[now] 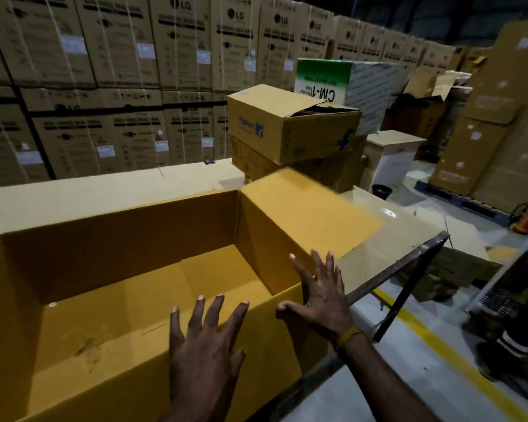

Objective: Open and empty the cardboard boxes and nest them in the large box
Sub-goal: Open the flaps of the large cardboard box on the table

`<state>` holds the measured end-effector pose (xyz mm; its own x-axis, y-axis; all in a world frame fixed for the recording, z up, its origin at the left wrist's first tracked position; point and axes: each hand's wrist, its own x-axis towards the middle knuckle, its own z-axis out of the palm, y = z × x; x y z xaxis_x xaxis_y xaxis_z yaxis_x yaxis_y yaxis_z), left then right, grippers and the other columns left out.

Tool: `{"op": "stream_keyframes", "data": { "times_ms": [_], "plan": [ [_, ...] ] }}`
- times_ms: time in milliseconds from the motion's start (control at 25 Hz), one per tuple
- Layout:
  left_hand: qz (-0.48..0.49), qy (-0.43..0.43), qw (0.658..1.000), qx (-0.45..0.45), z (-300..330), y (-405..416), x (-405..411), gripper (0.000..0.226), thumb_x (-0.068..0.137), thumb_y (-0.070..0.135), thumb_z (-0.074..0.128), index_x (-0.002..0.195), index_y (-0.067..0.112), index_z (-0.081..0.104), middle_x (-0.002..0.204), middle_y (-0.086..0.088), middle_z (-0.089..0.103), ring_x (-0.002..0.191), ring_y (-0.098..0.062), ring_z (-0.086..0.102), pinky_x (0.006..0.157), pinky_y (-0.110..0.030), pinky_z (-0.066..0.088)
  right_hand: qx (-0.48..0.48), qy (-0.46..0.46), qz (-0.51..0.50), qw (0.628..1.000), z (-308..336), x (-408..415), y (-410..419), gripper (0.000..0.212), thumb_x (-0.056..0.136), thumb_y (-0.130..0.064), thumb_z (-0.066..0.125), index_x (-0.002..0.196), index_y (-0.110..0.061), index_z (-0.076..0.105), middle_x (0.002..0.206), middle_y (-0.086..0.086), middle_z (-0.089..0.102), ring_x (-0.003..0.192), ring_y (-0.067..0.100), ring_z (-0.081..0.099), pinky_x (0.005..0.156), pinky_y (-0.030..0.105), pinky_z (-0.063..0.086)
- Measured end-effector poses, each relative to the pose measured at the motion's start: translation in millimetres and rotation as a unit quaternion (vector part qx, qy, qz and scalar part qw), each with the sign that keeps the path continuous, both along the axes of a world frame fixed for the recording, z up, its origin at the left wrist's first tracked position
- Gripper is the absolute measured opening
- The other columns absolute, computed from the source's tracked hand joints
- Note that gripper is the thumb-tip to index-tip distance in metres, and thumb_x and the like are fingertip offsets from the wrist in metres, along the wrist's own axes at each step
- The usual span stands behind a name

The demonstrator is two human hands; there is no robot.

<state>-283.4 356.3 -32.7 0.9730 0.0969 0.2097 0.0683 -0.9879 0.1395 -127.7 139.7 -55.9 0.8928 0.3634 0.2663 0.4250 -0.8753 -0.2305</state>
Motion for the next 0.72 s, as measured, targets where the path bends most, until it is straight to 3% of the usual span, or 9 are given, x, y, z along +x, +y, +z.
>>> {"op": "stream_keyframes", "data": {
  "times_ms": [80,160,240,360,480,560,720],
  "plan": [
    [0.000,-0.019,1.000,0.005,-7.9,-0.8,2.8,0.104,0.039,0.064,0.088,0.134,0.040,0.053,0.125,-0.006,0.067,0.114,-0.037,0.063,0.100,-0.067,0.029,0.078,0.014,0.008,0.997,-8.6,-0.3,-0.2,0.104,0.062,-0.097,0.043,0.147,-0.061,-0.004,0.164,-0.003,0.002,0.150,0.033,-0.010,0.114,0.066,0.018],
    [0.003,-0.047,0.999,-0.004,-10.3,-1.3,2.6,0.095,0.048,0.059,0.089,0.134,0.041,0.053,0.117,0.002,0.070,0.109,-0.031,0.067,0.101,-0.061,0.031,0.159,-0.007,0.011,0.987,-16.6,-2.8,3.3,0.098,0.064,-0.095,0.048,0.148,-0.056,0.016,0.152,-0.002,0.024,0.146,0.037,0.015,0.106,0.069,0.035],
    [0.011,-0.077,0.997,-0.014,-12.3,-1.6,0.9,0.085,0.057,0.052,0.088,0.133,0.042,0.051,0.109,0.008,0.071,0.102,-0.024,0.068,0.100,-0.054,0.034,0.182,-0.043,0.002,0.982,-22.9,-2.4,8.7,0.093,0.066,-0.094,0.047,0.145,-0.048,0.030,0.142,0.001,0.033,0.138,0.036,0.027,0.099,0.067,0.041],
    [0.034,-0.106,0.993,-0.035,-13.3,5.8,-5.5,0.068,0.070,0.046,0.082,0.129,0.046,0.048,0.100,0.015,0.068,0.093,-0.016,0.067,0.098,-0.051,0.039,0.172,-0.040,-0.009,0.984,-25.3,-6.2,22.1,0.092,0.068,-0.094,0.041,0.144,-0.043,0.035,0.142,0.005,0.036,0.141,0.039,0.024,0.099,0.070,0.036],
    [0.067,-0.129,0.989,-0.033,-13.6,23.2,-19.9,0.064,0.073,0.042,0.081,0.128,0.047,0.048,0.099,0.013,0.066,0.095,-0.020,0.064,0.104,-0.054,0.031,0.147,-0.063,-0.013,0.987,-29.1,-22.4,45.4,0.088,0.073,-0.093,0.037,0.142,-0.039,0.039,0.141,0.007,0.040,0.140,0.038,0.025,0.105,0.072,0.029],
    [0.094,-0.135,0.986,-0.024,-15.5,37.1,-33.2,0.066,0.071,0.038,0.083,0.128,0.046,0.050,0.105,0.006,0.065,0.105,-0.025,0.061,0.110,-0.060,0.023,0.151,-0.068,-0.019,0.986,-30.9,-37.3,64.6,0.088,0.072,-0.093,0.036,0.140,-0.037,0.043,0.138,0.007,0.040,0.139,0.038,0.026,0.108,0.074,0.020],
    [0.134,-0.122,0.983,-0.013,-23.6,80.5,-73.5,0.077,0.072,0.040,0.081,0.138,0.047,0.043,0.121,-0.004,0.058,0.129,-0.032,0.047,0.113,-0.067,0.009,0.186,-0.057,0.006,0.981,-32.1,-73.2,112.0,0.091,0.067,-0.094,0.039,0.138,-0.037,0.041,0.140,0.005,0.033,0.137,0.038,0.020,0.098,0.076,0.033]
  ]
}}
